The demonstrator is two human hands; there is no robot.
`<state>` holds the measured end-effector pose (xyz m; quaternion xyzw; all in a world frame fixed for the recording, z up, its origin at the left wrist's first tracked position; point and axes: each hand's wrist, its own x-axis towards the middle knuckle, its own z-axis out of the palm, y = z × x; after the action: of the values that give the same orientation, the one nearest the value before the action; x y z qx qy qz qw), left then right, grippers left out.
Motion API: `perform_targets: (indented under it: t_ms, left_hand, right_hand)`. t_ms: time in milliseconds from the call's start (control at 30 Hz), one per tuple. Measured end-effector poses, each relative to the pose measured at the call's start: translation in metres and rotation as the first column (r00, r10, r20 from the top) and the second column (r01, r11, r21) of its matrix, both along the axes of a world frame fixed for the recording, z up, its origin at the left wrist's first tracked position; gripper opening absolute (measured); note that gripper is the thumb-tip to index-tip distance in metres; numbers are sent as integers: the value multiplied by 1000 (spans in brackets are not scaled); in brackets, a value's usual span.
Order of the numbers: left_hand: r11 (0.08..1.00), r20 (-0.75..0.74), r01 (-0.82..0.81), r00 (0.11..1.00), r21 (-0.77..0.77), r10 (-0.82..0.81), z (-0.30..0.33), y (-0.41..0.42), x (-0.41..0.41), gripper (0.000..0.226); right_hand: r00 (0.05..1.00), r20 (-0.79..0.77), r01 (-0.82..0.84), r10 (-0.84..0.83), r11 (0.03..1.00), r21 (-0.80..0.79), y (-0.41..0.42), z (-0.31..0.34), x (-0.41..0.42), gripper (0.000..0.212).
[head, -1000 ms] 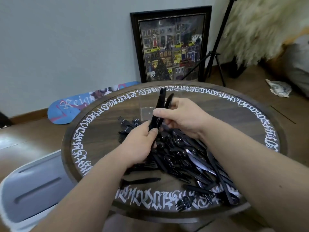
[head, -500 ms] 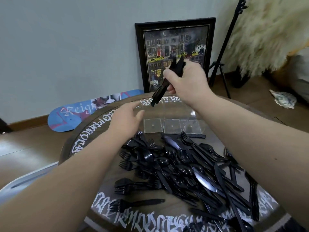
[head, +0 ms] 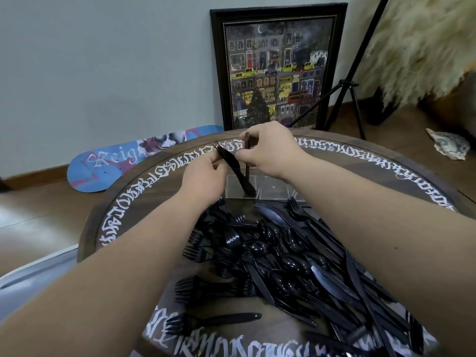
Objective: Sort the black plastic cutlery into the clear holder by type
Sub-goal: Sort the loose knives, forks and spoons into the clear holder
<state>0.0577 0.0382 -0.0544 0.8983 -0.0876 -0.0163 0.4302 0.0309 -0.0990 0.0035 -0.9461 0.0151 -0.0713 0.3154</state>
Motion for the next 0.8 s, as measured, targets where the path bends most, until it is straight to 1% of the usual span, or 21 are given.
perform_targets:
  t_ms: [67,167,233,300,367,433,533,633,700,800]
  left_hand:
    - [1000,5,7,1000,-14,-7,1,0,-2,25]
    - [1000,-19,-21,1000,-15,20,1,4,-11,30]
    - [999,-24,-46,999,19,47,0,9,-23,35]
    - [995,-24,-81,996,52,83,-3,15,-38,40]
    - [994,-7,-88,996,61,89,-6,17,-57,39]
    - [997,25,-53,998,60,51,-10,14,-74,34]
    - [993,50,40,998,108,-46,-18,-1,-94,31]
    - [977,66,159,983,143,-170,-24,-20,-108,30]
    - [938,57,231,966,258,-253,-30,-31,-114,35]
    - [813,2,328,927,481,-376,-40,-38,-120,47]
  right_hand:
    - [1000,-9,-14,15,1000,27,-4,-3,-4,32]
    - [999,21,37,-42,982,187,-17,-7,-16,42]
    - [992,57,91,-108,963,254,-31,-10,-33,39]
    - [982,87,140,-166,958,251,-51,-15,-57,32]
    - [975,62,199,-213,964,178,-71,-24,-84,24]
    - [970,-14,245,-245,968,51,-89,-35,-107,18]
    - [958,-165,218,-236,969,-120,-104,-51,-130,17]
    - [940,-251,184,-233,961,-205,-104,-65,-141,15]
    - [945,-256,149,-204,964,-220,-100,-72,-144,15]
    - [963,-237,73,-129,970,-232,-89,-83,-142,18]
